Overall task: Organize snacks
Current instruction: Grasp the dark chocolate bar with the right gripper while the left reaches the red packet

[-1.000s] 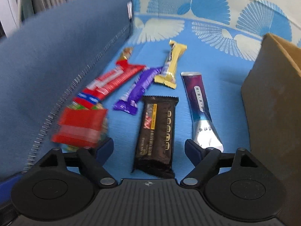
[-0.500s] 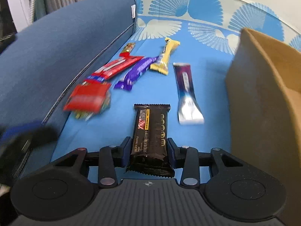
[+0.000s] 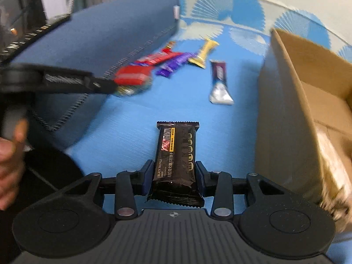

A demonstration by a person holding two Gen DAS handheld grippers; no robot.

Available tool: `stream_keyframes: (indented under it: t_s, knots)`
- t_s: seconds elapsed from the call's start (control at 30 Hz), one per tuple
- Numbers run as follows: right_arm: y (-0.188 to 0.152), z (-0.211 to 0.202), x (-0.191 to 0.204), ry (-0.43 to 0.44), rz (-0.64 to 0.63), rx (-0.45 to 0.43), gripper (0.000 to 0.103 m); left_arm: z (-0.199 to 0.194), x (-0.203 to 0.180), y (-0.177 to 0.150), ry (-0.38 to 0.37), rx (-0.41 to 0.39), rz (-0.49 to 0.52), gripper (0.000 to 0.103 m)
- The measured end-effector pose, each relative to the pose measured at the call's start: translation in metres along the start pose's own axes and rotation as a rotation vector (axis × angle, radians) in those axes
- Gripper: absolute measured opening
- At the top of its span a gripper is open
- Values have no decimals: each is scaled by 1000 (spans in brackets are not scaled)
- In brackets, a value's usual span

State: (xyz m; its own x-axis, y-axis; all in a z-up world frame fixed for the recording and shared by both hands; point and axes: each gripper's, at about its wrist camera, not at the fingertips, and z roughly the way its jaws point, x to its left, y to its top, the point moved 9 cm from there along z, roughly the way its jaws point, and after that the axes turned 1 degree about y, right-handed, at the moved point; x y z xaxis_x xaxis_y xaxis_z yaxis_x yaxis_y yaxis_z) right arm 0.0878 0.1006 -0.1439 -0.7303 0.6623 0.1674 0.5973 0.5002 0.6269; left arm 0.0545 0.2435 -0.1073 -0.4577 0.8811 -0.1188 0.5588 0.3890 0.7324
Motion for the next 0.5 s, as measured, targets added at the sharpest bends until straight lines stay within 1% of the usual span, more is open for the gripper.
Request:
stream_keyframes:
  t_s: [0.1,0.13,0.17,0.2,0.27,0.3,0.33,0.37,0.4,0.47,0.5]
  knots:
    - [-2,13,-10,-26,63,11,41,3,-4,0,68,11,47,38]
    - [-4,17,-11,-18,73,17,42,3,-5,2,91,1,61,45]
    - [-5,20,-11,-14,77,21,42,2,-7,6,118,-16,84,62]
    - [-8,22,-11,-14,75,28,42,2,-10,9,136,-33,108,69]
    - [-15,26,-9,-10,75,49,44,9,-21,14,144,-56,174,84]
    - [-16,26,-7,-13,72,47,45,13,-25,17,171,-69,217,86]
    - [-16,26,-6,-10,67,48,49,18,-29,19,197,-76,251,86]
    - [-16,26,-3,1,63,51,50,26,-33,21,222,-72,285,86]
    - [-16,26,-2,7,62,51,50,34,-35,22,246,-62,313,86]
    - [-16,26,0,12,67,51,50,52,-39,22,292,-31,371,92]
    - [-16,26,0,17,71,52,50,62,-40,21,321,-15,412,92]
